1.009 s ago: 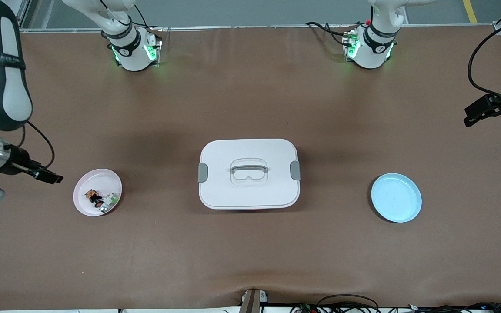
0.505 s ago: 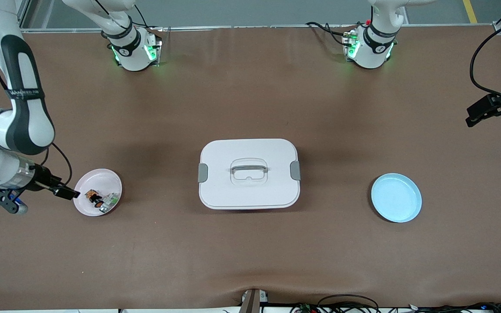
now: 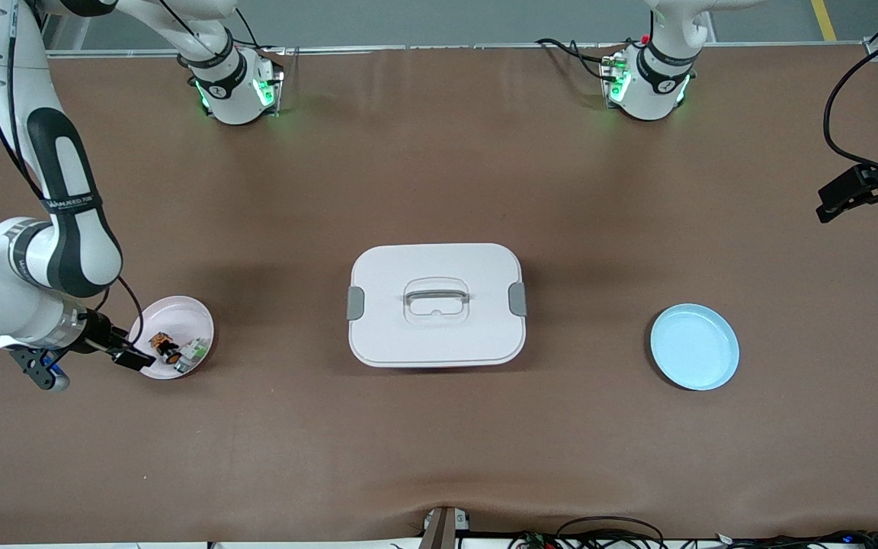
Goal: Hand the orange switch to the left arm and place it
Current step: 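Lower the open right gripper over the black-and-orange switch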
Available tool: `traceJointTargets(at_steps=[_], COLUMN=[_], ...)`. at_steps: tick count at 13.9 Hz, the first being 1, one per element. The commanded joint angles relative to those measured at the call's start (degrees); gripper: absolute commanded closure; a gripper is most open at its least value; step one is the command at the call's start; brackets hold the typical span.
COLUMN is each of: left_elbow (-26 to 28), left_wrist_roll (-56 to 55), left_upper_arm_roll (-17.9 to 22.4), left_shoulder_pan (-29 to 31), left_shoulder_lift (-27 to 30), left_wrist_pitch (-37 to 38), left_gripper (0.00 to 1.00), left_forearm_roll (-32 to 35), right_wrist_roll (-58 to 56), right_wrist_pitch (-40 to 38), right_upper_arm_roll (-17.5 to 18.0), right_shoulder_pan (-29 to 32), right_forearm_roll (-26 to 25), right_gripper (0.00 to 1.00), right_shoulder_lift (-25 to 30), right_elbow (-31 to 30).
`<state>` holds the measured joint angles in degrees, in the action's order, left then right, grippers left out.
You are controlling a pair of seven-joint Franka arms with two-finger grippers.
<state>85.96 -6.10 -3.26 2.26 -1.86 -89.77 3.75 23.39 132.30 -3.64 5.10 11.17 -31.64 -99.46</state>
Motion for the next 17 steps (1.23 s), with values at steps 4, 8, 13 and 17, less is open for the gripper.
traceJointTargets(at_steps=[4, 8, 13, 17], left_elbow=[-0.18, -0.18, -0.18, -0.18], left_wrist_roll=[0.74, 0.74, 0.74, 0.74], left_upper_arm_roll=[-0.26, -0.26, -0.26, -0.26], left_shoulder_pan=[0.64, 0.64, 0.64, 0.64], left_shoulder_lift=[0.11, 0.11, -0.07, -0.07], left_wrist_pitch=[0.12, 0.12, 0.12, 0.12], left_gripper=[0.00, 0.00, 0.00, 0.00], left_forearm_roll=[-0.06, -0.06, -0.14, -0.14], right_wrist_roll=[2.63, 2.10, 2.71, 2.63], right_wrist_pitch=[2.78, 3.75, 5.77, 6.39], right_upper_arm_roll=[0.22, 0.22, -0.31, -0.40], right_shoulder_pan=[0.18, 0.53, -0.35, -0.35], right_forearm_roll=[0.61, 0.43, 0.78, 0.78], right_gripper=[0.00, 0.00, 0.00, 0.00], right_shoulder_lift=[-3.07, -4.92, -5.97, -6.06], right_elbow=[1.19, 1.28, 0.93, -0.47])
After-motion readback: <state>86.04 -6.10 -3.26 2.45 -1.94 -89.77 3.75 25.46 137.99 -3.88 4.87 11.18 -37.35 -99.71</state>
